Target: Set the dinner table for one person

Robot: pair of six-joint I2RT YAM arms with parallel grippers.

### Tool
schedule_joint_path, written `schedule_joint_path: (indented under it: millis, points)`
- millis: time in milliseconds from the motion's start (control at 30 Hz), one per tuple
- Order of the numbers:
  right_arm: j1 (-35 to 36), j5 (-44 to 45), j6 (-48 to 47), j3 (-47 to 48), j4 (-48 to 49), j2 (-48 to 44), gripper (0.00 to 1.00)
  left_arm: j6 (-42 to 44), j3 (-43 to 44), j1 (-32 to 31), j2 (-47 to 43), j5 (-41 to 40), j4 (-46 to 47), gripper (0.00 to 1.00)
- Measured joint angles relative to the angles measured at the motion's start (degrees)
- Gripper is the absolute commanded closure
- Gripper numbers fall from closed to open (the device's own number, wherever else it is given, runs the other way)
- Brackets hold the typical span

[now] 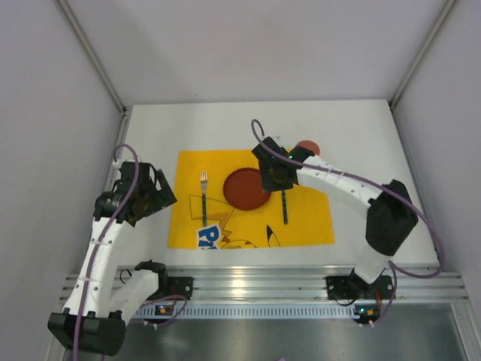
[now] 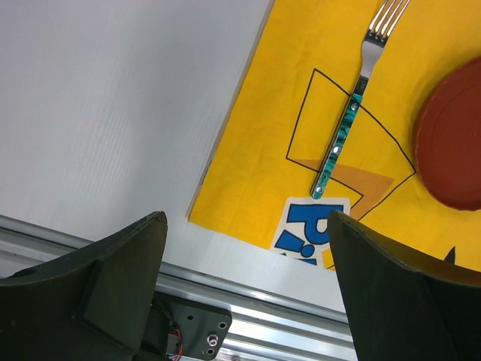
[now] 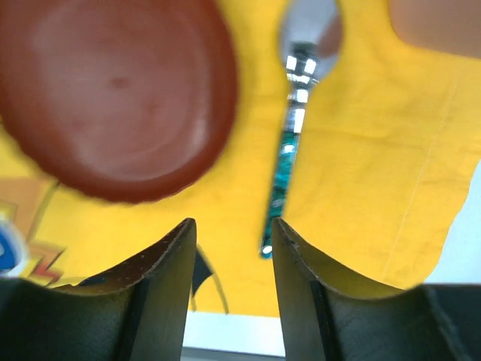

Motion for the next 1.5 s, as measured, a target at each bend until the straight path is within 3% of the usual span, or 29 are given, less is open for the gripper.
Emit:
schedule_joint_path:
  millis: [33,133,267,367,533,700,867,1167,1367,1500]
  points:
    - [1.9,0.2,-1.2,0.7,0.4,-2.6,0.5,0.0,0.0,0.0,-0.1,0.0,0.0,0.06]
    - [9.2,2.6,-5.1,0.8,3.5,-11.3,0.0,0.0,-0.1,0.0,-0.5,-0.2,0.0,0.02]
    - [19.5,4.8,-10.4,-10.6,18.1,-29.1,0.0,-0.3,-0.2,0.0,-1.2,-0.5,0.0,0.01]
    - [19.5,6.1,-9.8,-21.2,25.8,-37.7,0.0,-0.3,-0.3,0.0,-1.5,-0.6,0.1,0.02]
    - [21.0,7.1,-7.2,-34.6,29.5,-42.2,0.0,-0.9,-0.6,0.0,-1.7,0.1,1.0,0.01]
    - [28.5,10.5,-6.3,-47.5,32.5,-59.8,0.0,-2.1,-6.2,0.0,-11.1,0.8,9.4,0.01]
    - [29.0,13.9,-3.0,-48.0,32.8,-68.3,0.0,0.3,-10.5,0.0,-22.1,1.4,16.9,0.01]
    - [29.0,12.9,3.2,-43.2,24.9,-68.8,0.0,-1.8,4.1,0.0,-4.5,4.4,18.4,0.01]
    - [29.0,12.4,7.5,-43.0,19.5,-76.5,0.0,-4.4,4.2,0.0,-4.2,3.4,17.5,0.01]
    - [29.0,12.9,7.9,-40.4,12.5,-76.7,0.0,-4.6,4.2,0.0,-4.7,1.7,17.7,0.01]
